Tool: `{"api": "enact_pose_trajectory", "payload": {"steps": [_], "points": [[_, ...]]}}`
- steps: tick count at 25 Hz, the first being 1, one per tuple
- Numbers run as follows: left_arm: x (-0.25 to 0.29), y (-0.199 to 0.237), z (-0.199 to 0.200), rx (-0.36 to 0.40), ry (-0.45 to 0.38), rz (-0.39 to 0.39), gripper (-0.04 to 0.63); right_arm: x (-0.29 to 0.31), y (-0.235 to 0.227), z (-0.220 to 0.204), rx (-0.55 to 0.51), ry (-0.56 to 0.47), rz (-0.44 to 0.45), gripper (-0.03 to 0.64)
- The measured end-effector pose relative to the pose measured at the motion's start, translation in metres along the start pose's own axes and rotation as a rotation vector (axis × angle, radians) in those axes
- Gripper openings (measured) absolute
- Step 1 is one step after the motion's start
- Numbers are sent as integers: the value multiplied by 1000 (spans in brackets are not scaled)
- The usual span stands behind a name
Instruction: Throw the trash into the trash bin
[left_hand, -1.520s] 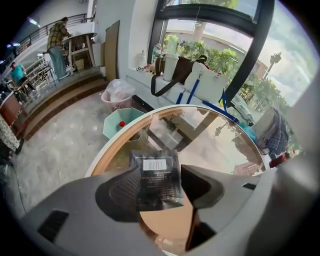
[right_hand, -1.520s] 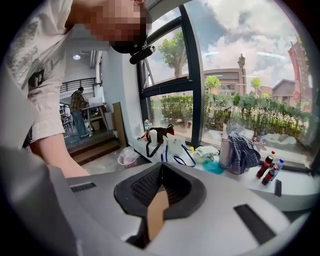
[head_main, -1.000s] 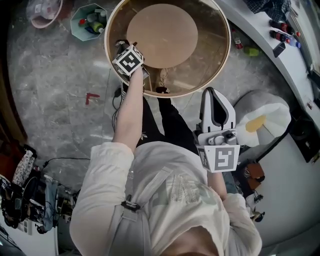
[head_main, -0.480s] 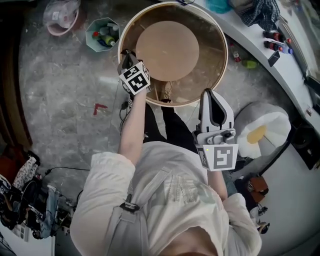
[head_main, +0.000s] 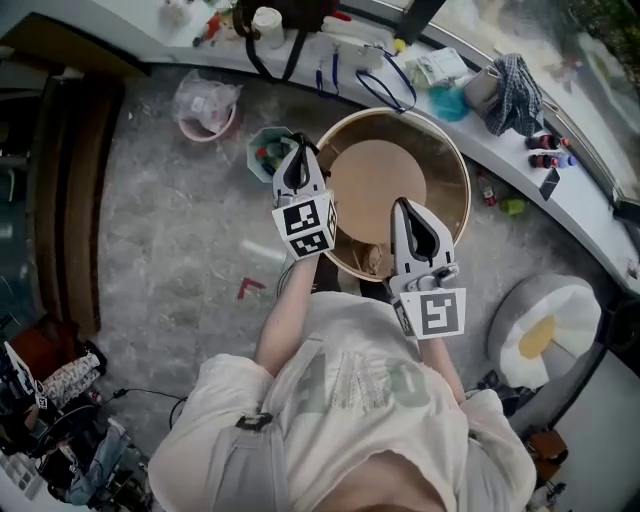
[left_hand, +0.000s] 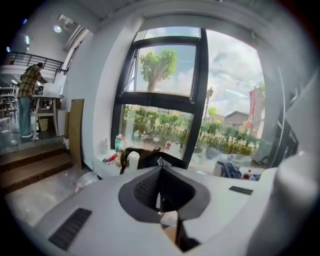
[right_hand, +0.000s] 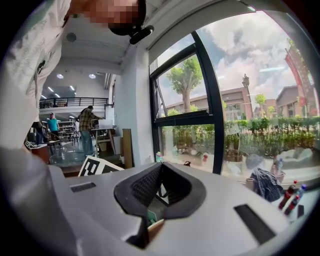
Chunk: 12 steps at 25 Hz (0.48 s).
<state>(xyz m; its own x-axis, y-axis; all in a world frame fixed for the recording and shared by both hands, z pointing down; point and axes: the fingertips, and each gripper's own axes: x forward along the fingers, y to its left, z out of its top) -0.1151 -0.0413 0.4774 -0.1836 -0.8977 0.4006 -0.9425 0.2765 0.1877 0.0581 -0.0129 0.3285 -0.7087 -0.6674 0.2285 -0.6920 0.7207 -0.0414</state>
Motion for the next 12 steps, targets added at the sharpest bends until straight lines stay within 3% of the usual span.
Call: {"api": "enact_pose_trajectory", "payload": {"steps": [5, 12], "points": [[-42, -12, 83, 94, -159, -138, 11, 26, 44, 40, 16, -78, 91, 14], [-71, 4, 146, 157, -305, -115, 11, 62, 62, 63, -7, -130, 130, 14]]}}
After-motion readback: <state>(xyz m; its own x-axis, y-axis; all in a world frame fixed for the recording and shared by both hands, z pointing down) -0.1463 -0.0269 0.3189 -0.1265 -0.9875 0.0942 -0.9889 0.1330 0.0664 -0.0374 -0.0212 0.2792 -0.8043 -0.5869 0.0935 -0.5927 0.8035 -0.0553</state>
